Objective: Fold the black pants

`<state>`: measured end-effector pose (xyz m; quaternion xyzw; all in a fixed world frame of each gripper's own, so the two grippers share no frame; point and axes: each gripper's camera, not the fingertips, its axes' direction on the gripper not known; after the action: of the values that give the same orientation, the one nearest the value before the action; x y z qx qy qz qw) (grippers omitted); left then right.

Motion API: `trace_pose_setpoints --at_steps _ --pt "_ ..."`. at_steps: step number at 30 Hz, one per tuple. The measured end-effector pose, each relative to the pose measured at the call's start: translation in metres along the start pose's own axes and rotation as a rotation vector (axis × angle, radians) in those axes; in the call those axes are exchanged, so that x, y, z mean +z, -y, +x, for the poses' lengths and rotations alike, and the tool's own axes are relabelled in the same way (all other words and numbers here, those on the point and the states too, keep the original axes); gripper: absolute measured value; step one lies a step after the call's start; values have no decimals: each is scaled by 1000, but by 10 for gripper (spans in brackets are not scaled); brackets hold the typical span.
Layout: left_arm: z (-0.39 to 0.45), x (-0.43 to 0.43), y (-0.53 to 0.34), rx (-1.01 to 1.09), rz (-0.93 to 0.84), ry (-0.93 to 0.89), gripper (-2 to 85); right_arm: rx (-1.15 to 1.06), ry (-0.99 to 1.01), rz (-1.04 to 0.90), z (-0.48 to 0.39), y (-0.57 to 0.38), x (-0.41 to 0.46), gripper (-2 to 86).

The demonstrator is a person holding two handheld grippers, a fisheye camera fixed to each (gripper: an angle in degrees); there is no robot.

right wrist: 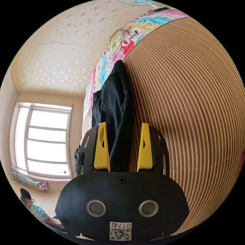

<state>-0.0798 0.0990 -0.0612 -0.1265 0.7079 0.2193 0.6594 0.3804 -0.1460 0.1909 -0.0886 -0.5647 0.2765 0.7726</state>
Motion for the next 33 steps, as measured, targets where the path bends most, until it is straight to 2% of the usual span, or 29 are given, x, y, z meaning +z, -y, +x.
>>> trace_pose_setpoints --at_steps 3,5,9,11,14,17,19,22,24,27,31,33 --pt "-13 -16 -5 -47 71 -107 44 62 16 105 -1 12 25 67" --pt "-22 -30 -13 -89 122 -154 42 46 48 124 -19 17 41 43" --pt "-42 -69 -39 -184 230 -239 36 -238 284 201 -120 2 81 34" --pt "-48 -87 -53 -222 288 -254 35 -277 378 141 -156 -10 115 35" --pt "-55 -109 -73 -278 320 -154 38 -308 377 1 -188 -29 185 44" --pt "-72 -117 -87 -403 214 51 75 -206 370 -129 -175 -52 232 73" --pt "-80 -126 -96 -470 198 151 119 -208 379 -134 -168 -73 229 91" --pt "-80 -141 -101 -444 229 242 117 -382 330 -254 -169 -124 202 102" --pt "-79 -146 -90 -412 236 313 115 -521 160 -353 -163 -187 170 104" --pt "-84 -142 -66 -341 233 351 113 -620 31 -404 -136 -276 130 104" --pt "-99 -123 -36 -299 176 323 81 -517 62 -378 -87 -361 101 116" --pt "-97 -120 -26 -318 179 295 65 -414 188 -274 -62 -403 82 118"
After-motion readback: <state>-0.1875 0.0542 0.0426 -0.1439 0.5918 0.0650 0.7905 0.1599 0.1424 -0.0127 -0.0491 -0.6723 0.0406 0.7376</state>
